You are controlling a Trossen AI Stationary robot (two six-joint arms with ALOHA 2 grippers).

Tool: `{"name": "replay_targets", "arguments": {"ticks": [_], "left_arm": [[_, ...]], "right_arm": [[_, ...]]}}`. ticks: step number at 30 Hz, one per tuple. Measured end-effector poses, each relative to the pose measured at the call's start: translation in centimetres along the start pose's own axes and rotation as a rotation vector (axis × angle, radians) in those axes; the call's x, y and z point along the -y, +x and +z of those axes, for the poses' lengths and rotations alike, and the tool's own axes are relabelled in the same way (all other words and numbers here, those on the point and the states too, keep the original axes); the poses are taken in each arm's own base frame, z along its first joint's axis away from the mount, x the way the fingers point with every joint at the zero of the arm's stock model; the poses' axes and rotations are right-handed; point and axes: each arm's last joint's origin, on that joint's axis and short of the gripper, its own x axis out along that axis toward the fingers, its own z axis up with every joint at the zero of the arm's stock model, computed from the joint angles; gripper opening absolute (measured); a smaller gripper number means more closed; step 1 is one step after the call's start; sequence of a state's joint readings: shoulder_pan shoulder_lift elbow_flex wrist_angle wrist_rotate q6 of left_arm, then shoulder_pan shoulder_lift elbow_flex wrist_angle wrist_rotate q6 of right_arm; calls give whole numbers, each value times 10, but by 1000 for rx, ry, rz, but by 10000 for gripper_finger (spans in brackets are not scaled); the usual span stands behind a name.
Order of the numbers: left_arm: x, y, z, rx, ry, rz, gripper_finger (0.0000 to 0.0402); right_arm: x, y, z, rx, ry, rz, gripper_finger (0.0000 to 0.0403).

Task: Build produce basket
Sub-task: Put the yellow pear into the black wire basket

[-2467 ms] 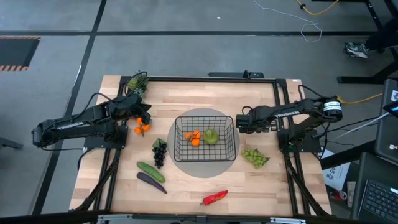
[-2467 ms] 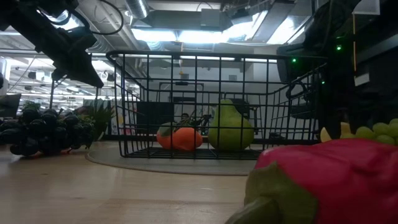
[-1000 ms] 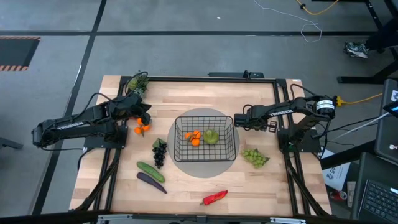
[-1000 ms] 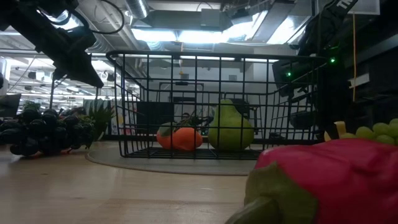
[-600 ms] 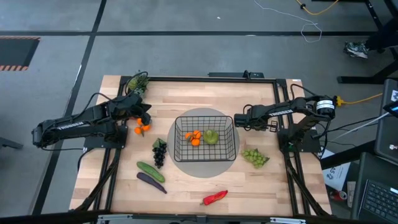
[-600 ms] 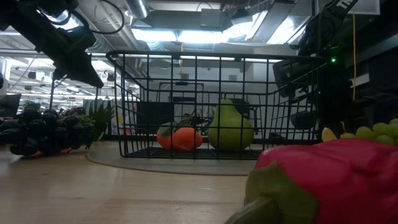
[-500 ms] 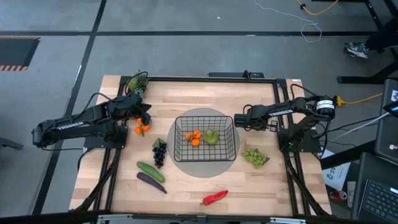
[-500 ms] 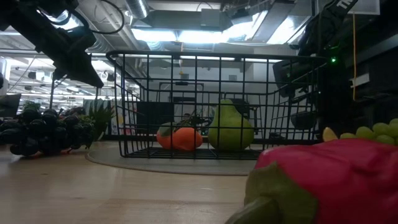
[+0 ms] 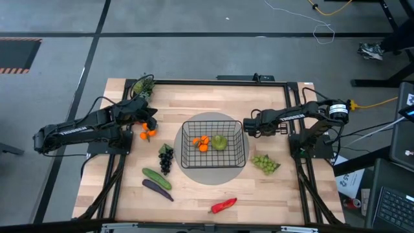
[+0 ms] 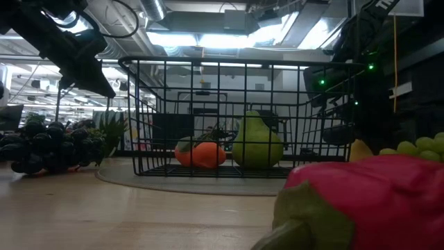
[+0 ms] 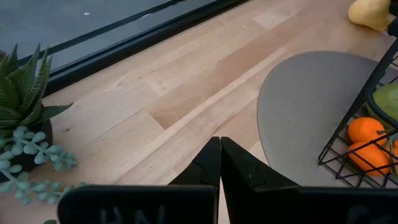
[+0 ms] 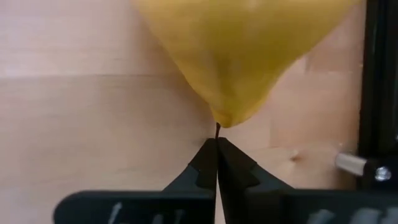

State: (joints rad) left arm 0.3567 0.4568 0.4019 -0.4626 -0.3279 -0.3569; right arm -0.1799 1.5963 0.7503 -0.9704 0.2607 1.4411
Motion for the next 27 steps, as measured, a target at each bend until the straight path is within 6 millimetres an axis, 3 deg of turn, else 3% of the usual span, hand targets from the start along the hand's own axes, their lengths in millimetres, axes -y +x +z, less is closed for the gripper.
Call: {"name": "replay_targets", "arguments": {"ticks": [8,18,27], "left_arm": [[0,0,0,0,-7,0,0],[0,0,0,0,-8,0,0],[0,0,0,0,-7,0,0]], "right_arm": [[-4,-37,12,42,-98,-65,0],[-3,-122,39,201,-178,-94,0],[-8,-199,47,418,-300,128,0]]}}
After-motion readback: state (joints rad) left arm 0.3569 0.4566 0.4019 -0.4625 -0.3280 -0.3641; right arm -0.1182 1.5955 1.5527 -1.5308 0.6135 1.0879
